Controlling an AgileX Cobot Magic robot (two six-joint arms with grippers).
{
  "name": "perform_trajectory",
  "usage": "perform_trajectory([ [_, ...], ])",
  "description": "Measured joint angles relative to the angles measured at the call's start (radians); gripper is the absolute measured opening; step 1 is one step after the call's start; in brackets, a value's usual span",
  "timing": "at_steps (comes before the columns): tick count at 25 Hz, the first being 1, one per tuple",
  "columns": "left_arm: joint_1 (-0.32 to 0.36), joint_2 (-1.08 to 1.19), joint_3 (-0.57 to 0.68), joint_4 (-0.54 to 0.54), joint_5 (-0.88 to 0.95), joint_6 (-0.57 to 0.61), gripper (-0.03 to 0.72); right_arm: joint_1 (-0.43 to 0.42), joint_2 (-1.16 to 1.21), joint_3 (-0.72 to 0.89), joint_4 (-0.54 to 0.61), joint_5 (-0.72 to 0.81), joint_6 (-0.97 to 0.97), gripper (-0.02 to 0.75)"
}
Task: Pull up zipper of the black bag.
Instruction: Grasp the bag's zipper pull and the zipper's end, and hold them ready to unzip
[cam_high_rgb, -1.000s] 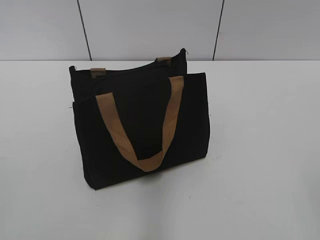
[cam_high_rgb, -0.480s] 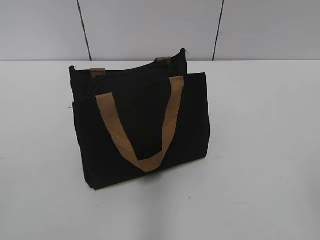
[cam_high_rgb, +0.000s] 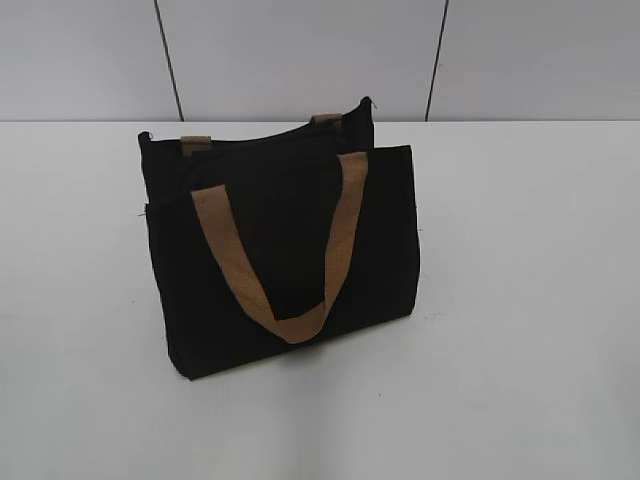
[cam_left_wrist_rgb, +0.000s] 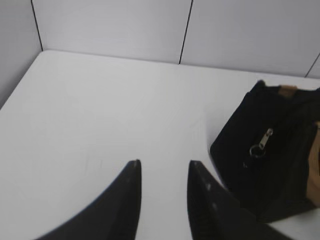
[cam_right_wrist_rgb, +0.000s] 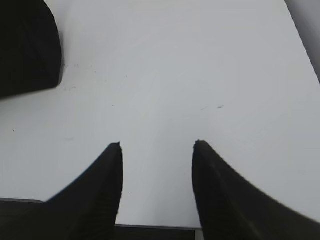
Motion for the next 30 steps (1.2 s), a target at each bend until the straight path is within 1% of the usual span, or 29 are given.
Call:
perform_trajectory([
  [7, -0.017, 0.121, -0.019, 0.000, -0.246, 0.000, 0.241, 0.000, 0.000, 0.000, 0.000, 0.000, 0.000, 0.360],
  [11, -0.052, 0.173, -0.019, 0.000, -0.405, 0.000, 0.241, 0.000, 0.000, 0.000, 0.000, 0.000, 0.000, 0.360],
  [14, -0.087, 0.212, 0.005, 0.000, -0.494, 0.000, 0.241, 0.000, 0.000, 0.000, 0.000, 0.000, 0.000, 0.360],
  [19, -0.140, 0.261, 0.147, 0.000, -0.685, 0.000, 0.241, 0.000, 0.000, 0.000, 0.000, 0.000, 0.000, 0.360],
  [24, -0.146, 0.291, 0.319, 0.000, -0.932, 0.000, 0.241, 0.000, 0.000, 0.000, 0.000, 0.000, 0.000, 0.360],
  [27, -0.147, 0.329, 0.374, 0.000, -0.993, 0.000, 0.241, 0.000, 0.000, 0.000, 0.000, 0.000, 0.000, 0.360],
  [30, -0.147, 0.382, 0.392, -0.012, -1.030, 0.000, 0.241, 0.000, 0.000, 0.000, 0.000, 0.000, 0.000, 0.360],
])
